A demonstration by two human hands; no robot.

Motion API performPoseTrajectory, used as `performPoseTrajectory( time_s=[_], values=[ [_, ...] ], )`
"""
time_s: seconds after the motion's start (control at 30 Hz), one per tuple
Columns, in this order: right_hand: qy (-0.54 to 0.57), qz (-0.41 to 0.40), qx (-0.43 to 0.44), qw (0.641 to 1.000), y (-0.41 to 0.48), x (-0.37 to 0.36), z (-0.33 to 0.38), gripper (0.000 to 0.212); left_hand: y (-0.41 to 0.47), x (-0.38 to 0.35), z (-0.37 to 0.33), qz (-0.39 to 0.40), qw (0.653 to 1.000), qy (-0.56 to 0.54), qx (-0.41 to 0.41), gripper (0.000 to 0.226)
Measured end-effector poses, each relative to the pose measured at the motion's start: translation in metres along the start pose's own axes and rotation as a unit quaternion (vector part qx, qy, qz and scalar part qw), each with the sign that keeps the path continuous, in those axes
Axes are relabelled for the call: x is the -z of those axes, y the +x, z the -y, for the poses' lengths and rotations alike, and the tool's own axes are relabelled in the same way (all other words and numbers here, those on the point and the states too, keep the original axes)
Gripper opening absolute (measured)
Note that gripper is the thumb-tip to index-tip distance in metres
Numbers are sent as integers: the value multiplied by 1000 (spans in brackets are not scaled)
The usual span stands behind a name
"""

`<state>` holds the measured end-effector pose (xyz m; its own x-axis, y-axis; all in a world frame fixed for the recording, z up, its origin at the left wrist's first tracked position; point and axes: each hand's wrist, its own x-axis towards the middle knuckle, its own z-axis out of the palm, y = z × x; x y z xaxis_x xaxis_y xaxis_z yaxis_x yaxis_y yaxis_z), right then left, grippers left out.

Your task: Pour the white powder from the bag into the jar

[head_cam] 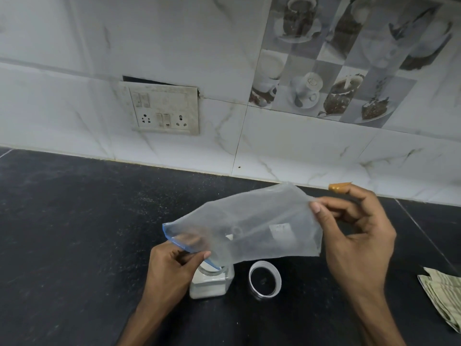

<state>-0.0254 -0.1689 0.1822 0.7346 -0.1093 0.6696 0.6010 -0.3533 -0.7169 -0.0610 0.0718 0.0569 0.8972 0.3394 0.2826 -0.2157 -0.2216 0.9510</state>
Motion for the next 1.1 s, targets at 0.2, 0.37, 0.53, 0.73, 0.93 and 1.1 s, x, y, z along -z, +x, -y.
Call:
performPoseTrajectory(
  time_s=[0.2,0.37,0.53,0.73,0.93,1.1],
  values=[
    [-41,112,-48,992,-3,4,-13,75,2,1,6,-2,1000,-3,1,52],
    [-70,82,-21,994,-11,1,-14,56,1,1,10,-3,1000,6,7,52],
    [-35,31,-13,999,-10,-2,-10,48,3,1,10,-2,1000,17,9,37],
    [-14,21,-22,999,-8,-6,-6,46,3,3,11,-1,1000,-1,17,48],
    [-6,19,-23,1000,-7,-7,-5,41,3,2,6,0,1000,8,18,44],
    [8,-9,-25,1000,-6,-7,-7,41,4,2,7,-1,1000,10,-1,40]
  ],
)
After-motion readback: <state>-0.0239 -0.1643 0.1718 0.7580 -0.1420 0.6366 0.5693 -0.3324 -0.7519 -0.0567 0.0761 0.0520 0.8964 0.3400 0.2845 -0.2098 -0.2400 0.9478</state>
